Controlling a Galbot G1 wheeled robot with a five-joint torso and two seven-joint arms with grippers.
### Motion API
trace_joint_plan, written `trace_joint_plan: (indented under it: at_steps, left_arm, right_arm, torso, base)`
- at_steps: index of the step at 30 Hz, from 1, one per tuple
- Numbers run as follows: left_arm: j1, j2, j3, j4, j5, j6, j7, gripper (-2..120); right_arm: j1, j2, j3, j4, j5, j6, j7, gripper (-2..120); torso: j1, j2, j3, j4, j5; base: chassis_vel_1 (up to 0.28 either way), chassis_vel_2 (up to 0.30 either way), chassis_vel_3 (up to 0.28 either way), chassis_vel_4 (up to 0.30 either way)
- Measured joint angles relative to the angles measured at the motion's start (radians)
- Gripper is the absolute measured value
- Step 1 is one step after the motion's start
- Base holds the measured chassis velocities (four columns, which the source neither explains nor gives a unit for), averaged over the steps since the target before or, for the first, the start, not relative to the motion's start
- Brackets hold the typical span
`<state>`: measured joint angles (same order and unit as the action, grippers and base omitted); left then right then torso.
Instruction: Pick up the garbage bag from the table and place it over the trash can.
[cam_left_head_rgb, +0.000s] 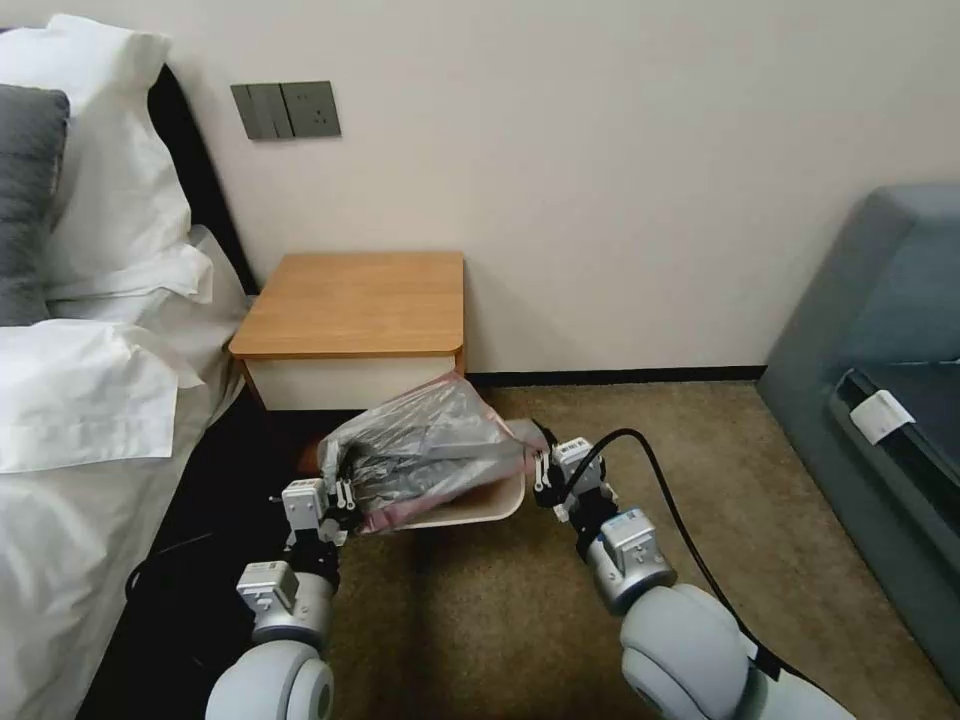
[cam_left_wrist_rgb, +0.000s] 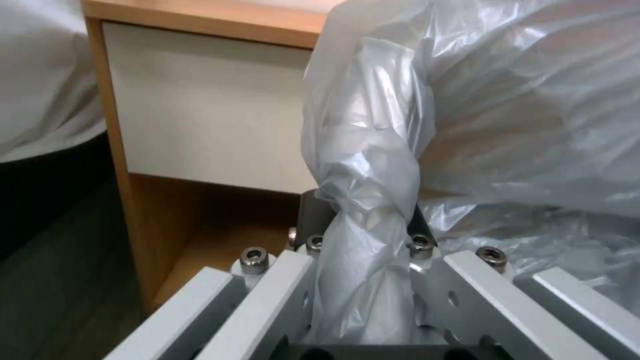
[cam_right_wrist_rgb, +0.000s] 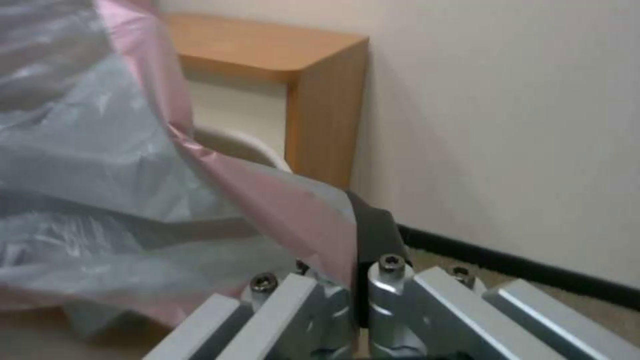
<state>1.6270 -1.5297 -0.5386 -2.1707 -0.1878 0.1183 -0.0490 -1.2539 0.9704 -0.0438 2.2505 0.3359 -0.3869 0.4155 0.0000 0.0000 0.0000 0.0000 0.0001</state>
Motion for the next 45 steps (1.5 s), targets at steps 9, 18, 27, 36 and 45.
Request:
trace_joint_plan:
  at_steps: [9,18,27,36,45]
  left_arm:
    - [-0.001,0.003,-0.002,0.000,-0.028,0.007,-0.001,4]
    - [-0.007,0.002,-0.004,-0.004,-0.041,0.015,-0.006,4]
    - [-0.014,0.003,-0.004,0.005,-0.045,0.018,-0.008,4]
    - [-0.036,-0.003,-0.004,0.007,-0.061,0.028,-0.014,4]
    - [-0.038,-0.003,-0.008,-0.019,-0.105,0.031,-0.019,4]
  right_arm:
    - [-0.036,-0.058,0.080,0.011,0.083,-0.015,-0.006,0]
    - [-0.067,-0.069,0.093,0.026,0.126,-0.010,-0.033,0]
    - [-0.125,-0.094,0.122,0.118,0.145,-0.006,-0.121,27]
    - [-0.223,-0.121,0.169,0.189,0.161,-0.012,-0.150,62]
    - [-0.244,-0.063,0.169,0.206,0.268,-0.012,-0.089,92]
  torso:
    - [0.000,0.000,0.000,0.0000,0.0000]
    - [0.000,0.000,0.000,0.0000,0.0000]
    - [0.000,0.000,0.000,0.0001,-0.0002]
    - [0.000,0.000,0.000,0.0001,0.0000]
    - [0.000,0.000,0.000,0.0000,-0.0002]
  base:
    - [0.000,0.000,0.000,0.000]
    - [0.000,0.000,0.000,0.000]
    - [0.000,0.000,0.000,0.000]
    - [0.000,0.000,0.000,0.000]
    - [0.000,0.000,0.000,0.000]
